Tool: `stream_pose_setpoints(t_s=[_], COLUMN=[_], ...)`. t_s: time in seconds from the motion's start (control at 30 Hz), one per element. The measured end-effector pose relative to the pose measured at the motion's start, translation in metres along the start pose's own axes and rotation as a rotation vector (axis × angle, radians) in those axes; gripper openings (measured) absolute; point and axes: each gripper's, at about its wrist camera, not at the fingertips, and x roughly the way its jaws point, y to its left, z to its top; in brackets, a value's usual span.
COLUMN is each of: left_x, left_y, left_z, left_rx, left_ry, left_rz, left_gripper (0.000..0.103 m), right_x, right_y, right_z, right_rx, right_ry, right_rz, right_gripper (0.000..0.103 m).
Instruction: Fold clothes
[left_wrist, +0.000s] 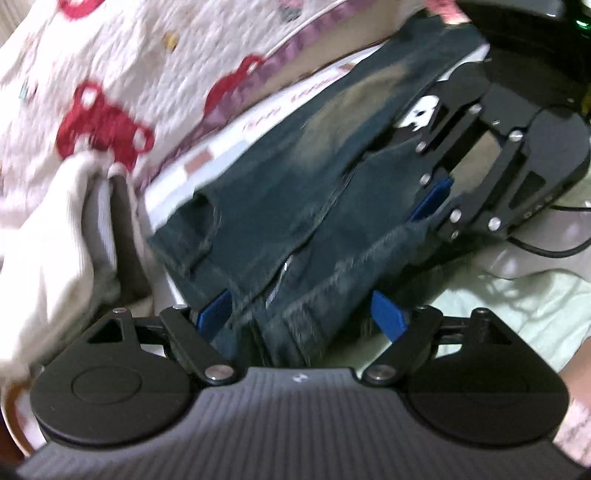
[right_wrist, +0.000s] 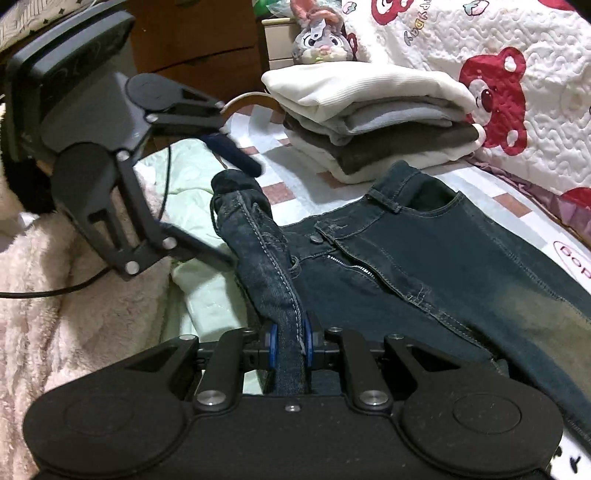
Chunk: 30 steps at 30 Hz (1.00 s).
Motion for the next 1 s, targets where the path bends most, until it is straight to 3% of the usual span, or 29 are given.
stream_pose_setpoints(t_s=[0.1, 0.23, 0.27, 0.3, 0.37, 0.43, 0.5, 0.57, 0.6, 0.63, 0.67, 0.87, 1.0], left_x=[0.003, 0.010, 0.020, 0.028, 0.040, 0.050, 0.050, 0.056, 0.059, 0.064, 0.069, 0.081, 0.088], left_y=[-0.017, -0.037, -0.033, -0.029, -0.018, -0.009, -0.006, -0.002, 0.001, 0.006, 0.011, 0.026, 0.034], left_z=[0.004, 0.008, 0.006, 0.006, 0.011, 0.017, 0.029, 0.044, 0.050, 0.053, 0.056, 0.039, 0.024], left_rx=[0.110, 0.236, 0.205, 0.169, 0.078, -0.001, -0.013, -0.006, -0.010, -0.033, -0.056, -0.236, -0.360], left_ry=[-0.010, -0.015, 0.007, 0.031, 0.093, 0.143, 0.127, 0.086, 0.066, 0.047, 0.028, 0.000, -0.012], left_rz=[0.015, 0.035, 0.038, 0.038, 0.027, 0.018, 0.025, 0.041, 0.049, 0.057, 0.066, 0.060, 0.051], left_gripper=[0.091, 0.091, 0.086, 0.075, 0.065, 0.047, 0.030, 0.025, 0.022, 0.021, 0.020, 0.019, 0.019], right_x=[-0.002, -0.003, -0.003, -0.002, -0.002, -0.004, -0.008, -0.021, -0.028, -0.041, -0.057, -0.202, -0.294], right_y=[0.003, 0.002, 0.001, -0.001, -0.006, -0.016, -0.029, -0.051, -0.063, -0.076, -0.090, -0.139, -0.115], right_z=[-0.003, -0.004, -0.003, -0.003, -0.003, -0.005, -0.008, -0.017, -0.022, -0.029, -0.037, -0.138, -0.218], right_rx=[-0.005, 0.002, 0.007, 0.011, 0.036, 0.096, 0.172, 0.289, 0.349, 0.407, 0.465, 0.888, 1.095], right_ry=[-0.010, -0.010, -0.011, -0.012, -0.017, -0.039, -0.068, -0.101, -0.118, -0.141, -0.169, -0.340, -0.362], right_rz=[0.002, 0.027, 0.035, 0.042, 0.044, 0.050, 0.050, 0.002, -0.026, -0.069, -0.120, -0.631, -0.999], right_gripper=[0.014, 0.014, 0.014, 0.014, 0.014, 0.015, 0.018, 0.029, 0.042, 0.054, 0.056, 0.058, 0.058])
